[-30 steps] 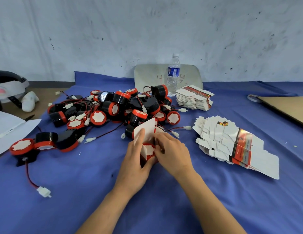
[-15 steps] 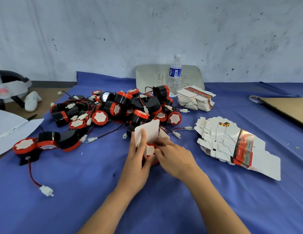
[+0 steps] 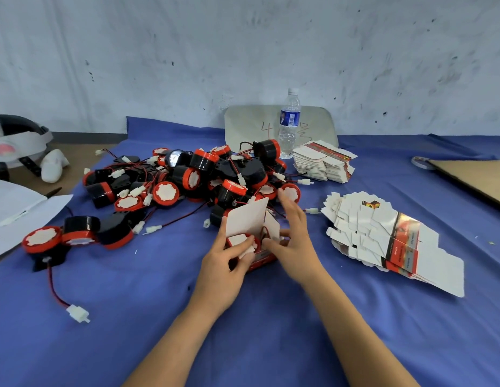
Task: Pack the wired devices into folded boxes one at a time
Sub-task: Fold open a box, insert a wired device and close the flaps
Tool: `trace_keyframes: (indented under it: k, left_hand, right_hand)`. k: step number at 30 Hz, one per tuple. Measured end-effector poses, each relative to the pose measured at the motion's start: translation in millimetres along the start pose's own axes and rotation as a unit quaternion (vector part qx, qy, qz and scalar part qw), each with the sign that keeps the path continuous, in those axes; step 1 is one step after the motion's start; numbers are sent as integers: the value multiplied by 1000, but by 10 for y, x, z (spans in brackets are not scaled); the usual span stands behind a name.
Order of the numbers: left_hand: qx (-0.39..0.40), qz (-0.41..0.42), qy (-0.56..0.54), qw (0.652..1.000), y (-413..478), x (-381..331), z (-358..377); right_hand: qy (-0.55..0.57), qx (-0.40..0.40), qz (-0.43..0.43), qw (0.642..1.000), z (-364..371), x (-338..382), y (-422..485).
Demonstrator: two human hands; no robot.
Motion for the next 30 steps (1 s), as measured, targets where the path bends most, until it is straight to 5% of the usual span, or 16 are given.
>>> trace_keyframes:
  k: [4,13,19,30]
  left_hand:
    - [7,-22,-48,999,4,-3,6]
    - [-40,-119,-153,980,-9,114,-57]
    - [-39,-145,-173,973,-32,154,-23]
    - [-32,-60,-107,992,22,-86,-64]
  right_hand:
    - [80,72,45,993,57,-154,35]
    - [264,60,120,955,29,-241,80]
    - [209,93,136,964,26,-245,49]
    - [121,118,36,985,164,88,-61]
Point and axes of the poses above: each hand's wrist, its own y-axis towards the middle knuckle, its own z-axis out of the palm, x = y × z, the point moved 8 cm from there along y, towards the middle knuckle, and after that the axes turned 9 degrees about z, right-handed, at the moved point
